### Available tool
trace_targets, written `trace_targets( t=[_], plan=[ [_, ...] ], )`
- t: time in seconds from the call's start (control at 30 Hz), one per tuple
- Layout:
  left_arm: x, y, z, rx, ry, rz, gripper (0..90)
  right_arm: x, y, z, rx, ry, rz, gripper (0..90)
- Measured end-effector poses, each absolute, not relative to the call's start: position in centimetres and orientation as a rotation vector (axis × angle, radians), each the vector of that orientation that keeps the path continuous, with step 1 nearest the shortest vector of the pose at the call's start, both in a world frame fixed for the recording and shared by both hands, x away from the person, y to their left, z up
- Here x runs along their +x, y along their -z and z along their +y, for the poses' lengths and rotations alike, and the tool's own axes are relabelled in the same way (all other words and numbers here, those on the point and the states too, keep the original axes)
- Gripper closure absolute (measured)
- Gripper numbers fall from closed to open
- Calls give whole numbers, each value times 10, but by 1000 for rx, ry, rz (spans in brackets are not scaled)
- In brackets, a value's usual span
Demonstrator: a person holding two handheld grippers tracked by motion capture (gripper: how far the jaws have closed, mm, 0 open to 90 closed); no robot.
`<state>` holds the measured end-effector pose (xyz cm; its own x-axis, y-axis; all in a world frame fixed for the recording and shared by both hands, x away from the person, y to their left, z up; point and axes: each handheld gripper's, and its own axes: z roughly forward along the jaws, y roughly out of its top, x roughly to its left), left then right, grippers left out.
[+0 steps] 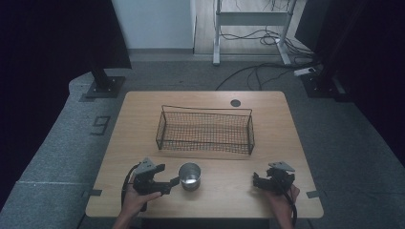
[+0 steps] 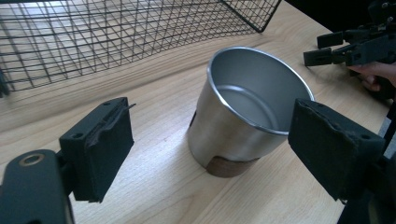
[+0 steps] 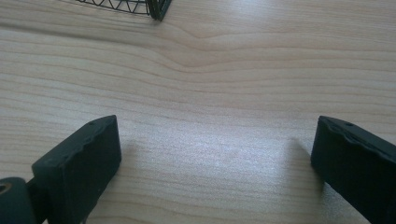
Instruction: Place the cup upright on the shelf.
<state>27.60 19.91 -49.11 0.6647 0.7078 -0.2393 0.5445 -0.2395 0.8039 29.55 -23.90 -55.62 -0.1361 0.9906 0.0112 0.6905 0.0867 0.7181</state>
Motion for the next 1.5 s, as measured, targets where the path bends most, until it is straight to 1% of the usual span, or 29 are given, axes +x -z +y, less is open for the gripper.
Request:
trace_targets(
  t=[0.33, 0.73, 1.13, 1.27, 1.43, 1.47, 1.5],
  plan=[
    [273, 493, 184, 1938, -195, 926, 106, 295, 556, -239, 1651, -808, 1881, 19],
    [273, 501, 166, 1981, -183, 902, 60, 295, 556, -239, 1653, -808, 1877, 23],
    [279, 515, 143, 2031, -235, 909, 27, 295, 556, -239, 1653, -809, 1877, 24],
    [284, 518, 139, 2020, -251, 930, 37, 295, 556, -239, 1653, -809, 1877, 24],
    [286, 519, 135, 2010, -263, 915, 64, 295, 556, -239, 1653, -809, 1877, 24],
    [286, 519, 134, 2006, -258, 912, 119, 295, 556, -239, 1653, -809, 1877, 24],
    [286, 519, 133, 2004, -270, 911, 119, 295, 556, -239, 1653, -809, 1877, 24]
  ],
)
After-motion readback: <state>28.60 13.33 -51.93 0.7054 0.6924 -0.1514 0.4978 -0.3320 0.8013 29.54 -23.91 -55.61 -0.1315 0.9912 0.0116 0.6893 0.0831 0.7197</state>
